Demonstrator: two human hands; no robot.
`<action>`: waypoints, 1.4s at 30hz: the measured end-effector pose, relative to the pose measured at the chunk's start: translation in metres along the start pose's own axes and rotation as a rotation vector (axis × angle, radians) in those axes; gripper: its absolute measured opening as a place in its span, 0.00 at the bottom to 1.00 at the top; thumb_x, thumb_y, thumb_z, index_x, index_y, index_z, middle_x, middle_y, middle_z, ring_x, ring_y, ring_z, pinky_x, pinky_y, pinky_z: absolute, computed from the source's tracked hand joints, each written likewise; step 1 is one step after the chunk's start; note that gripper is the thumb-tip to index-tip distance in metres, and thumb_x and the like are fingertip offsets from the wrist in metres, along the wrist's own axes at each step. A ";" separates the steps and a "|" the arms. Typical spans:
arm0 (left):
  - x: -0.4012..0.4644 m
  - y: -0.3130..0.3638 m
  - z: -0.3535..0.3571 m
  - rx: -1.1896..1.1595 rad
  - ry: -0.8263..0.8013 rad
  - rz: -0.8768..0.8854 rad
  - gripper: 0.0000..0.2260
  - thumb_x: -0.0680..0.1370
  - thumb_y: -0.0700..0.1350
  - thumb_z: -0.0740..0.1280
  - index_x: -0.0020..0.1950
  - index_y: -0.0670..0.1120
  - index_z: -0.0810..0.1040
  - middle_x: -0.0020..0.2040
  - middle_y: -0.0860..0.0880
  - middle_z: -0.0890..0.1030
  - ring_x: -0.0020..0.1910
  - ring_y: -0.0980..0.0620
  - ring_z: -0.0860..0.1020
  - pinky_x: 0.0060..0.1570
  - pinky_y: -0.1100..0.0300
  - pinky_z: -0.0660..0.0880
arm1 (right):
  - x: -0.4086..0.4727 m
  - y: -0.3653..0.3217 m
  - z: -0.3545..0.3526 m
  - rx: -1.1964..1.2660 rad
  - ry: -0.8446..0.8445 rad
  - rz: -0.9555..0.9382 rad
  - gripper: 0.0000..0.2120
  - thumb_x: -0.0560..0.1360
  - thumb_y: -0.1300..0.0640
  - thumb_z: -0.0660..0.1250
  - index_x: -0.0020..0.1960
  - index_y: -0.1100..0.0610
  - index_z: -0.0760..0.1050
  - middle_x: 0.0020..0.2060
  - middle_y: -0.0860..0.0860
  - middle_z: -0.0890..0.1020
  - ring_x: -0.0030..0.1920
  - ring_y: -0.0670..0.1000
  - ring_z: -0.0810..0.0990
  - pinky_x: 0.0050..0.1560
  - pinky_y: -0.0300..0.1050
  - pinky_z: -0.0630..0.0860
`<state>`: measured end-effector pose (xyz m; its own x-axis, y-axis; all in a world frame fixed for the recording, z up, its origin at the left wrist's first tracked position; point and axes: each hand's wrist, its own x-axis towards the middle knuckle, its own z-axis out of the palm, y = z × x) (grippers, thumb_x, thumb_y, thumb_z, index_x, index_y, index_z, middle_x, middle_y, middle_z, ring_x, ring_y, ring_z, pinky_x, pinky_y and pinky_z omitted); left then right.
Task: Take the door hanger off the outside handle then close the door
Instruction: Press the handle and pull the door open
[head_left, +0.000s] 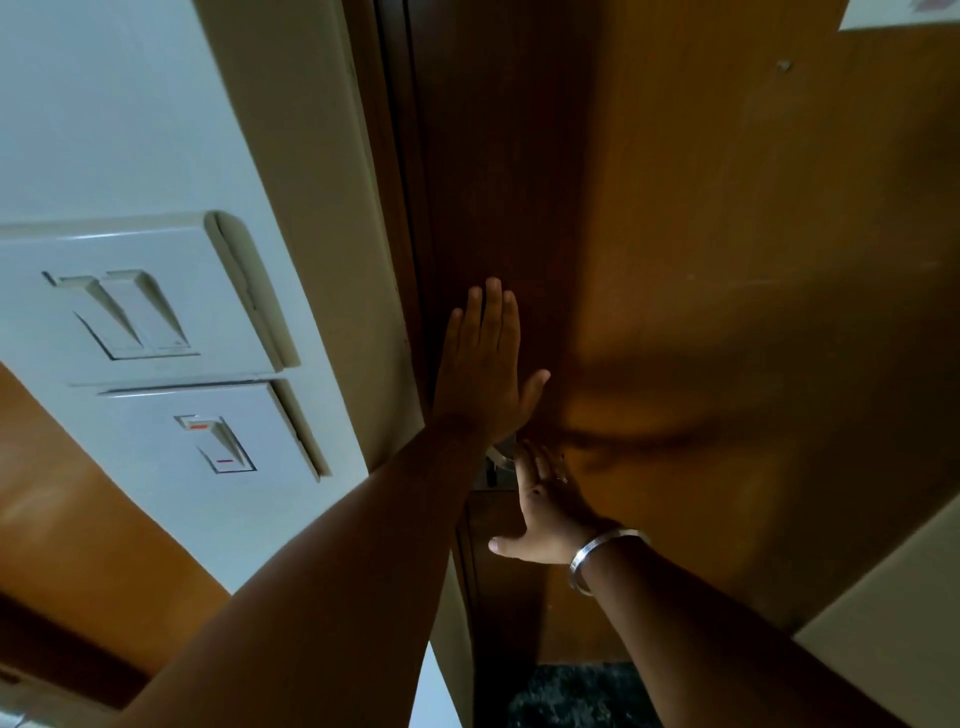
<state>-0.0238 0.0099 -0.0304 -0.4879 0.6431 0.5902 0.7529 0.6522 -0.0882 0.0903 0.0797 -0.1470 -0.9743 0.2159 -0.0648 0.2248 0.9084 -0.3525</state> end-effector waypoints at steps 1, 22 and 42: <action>0.000 0.000 0.000 -0.004 0.007 -0.002 0.40 0.78 0.64 0.56 0.79 0.38 0.49 0.80 0.36 0.51 0.78 0.37 0.48 0.75 0.45 0.43 | 0.000 0.000 0.001 0.003 0.012 0.001 0.57 0.64 0.33 0.69 0.76 0.51 0.34 0.78 0.55 0.38 0.76 0.58 0.38 0.72 0.52 0.41; -0.043 0.025 -0.045 0.034 -0.169 -0.070 0.40 0.77 0.66 0.51 0.78 0.46 0.35 0.77 0.44 0.34 0.76 0.47 0.31 0.72 0.54 0.29 | -0.063 -0.005 -0.040 -0.197 -0.083 -0.133 0.49 0.69 0.36 0.66 0.77 0.54 0.44 0.77 0.56 0.54 0.75 0.60 0.54 0.73 0.55 0.56; -0.154 -0.008 -0.129 0.151 0.133 0.754 0.31 0.82 0.60 0.49 0.80 0.45 0.47 0.80 0.39 0.54 0.79 0.41 0.45 0.76 0.47 0.37 | -0.227 -0.055 -0.024 -0.358 0.057 0.177 0.31 0.67 0.49 0.72 0.67 0.53 0.66 0.67 0.52 0.72 0.66 0.56 0.69 0.67 0.50 0.66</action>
<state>0.1019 -0.1464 -0.0174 0.1964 0.8870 0.4179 0.7873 0.1113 -0.6064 0.2997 -0.0105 -0.0907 -0.9198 0.3904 -0.0394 0.3904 0.9206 0.0079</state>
